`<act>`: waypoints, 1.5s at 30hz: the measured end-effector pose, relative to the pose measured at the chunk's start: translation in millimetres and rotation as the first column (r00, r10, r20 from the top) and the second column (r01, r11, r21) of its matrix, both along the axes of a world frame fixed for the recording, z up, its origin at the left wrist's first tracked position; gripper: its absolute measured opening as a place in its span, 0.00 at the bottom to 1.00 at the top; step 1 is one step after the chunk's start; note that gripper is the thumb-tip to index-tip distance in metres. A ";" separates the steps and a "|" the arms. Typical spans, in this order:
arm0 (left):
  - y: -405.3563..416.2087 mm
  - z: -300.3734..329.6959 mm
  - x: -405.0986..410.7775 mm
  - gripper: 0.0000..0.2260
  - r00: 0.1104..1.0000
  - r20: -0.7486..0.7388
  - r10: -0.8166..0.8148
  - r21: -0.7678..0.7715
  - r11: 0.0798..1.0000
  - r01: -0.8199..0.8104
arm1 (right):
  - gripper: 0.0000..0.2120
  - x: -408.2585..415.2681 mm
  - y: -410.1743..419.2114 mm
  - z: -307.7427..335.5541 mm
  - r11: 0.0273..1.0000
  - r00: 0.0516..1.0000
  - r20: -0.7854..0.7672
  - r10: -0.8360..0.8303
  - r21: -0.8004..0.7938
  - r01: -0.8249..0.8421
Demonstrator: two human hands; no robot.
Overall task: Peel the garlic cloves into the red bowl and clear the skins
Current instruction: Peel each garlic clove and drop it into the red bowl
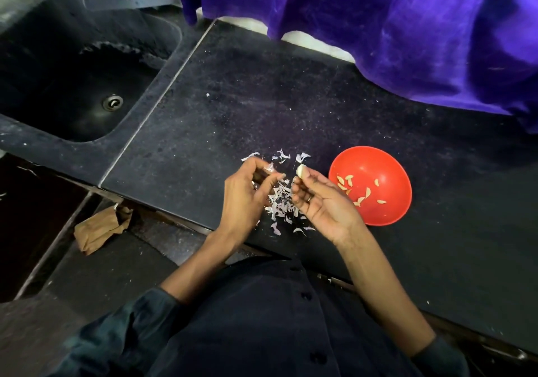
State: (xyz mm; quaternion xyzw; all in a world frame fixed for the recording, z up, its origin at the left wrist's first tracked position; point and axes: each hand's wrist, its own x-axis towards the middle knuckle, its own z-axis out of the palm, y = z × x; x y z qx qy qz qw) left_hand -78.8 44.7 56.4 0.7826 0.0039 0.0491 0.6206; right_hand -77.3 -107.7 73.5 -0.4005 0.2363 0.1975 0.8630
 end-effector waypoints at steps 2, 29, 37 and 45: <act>-0.2 -1.2 2.0 0.05 0.998 -0.032 -0.046 -0.055 0.998 0.044 | 0.06 -0.2 1.0 -1.5 0.999 0.999 0.048 0.010 -0.050 -0.007; -1.1 1.8 4.2 0.08 0.967 0.241 -0.080 0.191 0.981 0.034 | 0.07 -4.9 4.5 0.0 0.870 0.919 0.381 0.096 -0.481 0.108; -1.0 2.5 6.4 0.08 0.940 0.312 -0.136 0.313 0.949 0.033 | 0.10 -4.2 2.6 0.2 0.860 0.911 0.403 0.092 -0.494 0.131; 2.3 2.8 8.6 0.09 0.909 0.356 -0.217 0.404 0.913 0.060 | 0.09 -2.5 4.4 -4.2 0.851 0.913 0.397 0.087 -0.506 0.139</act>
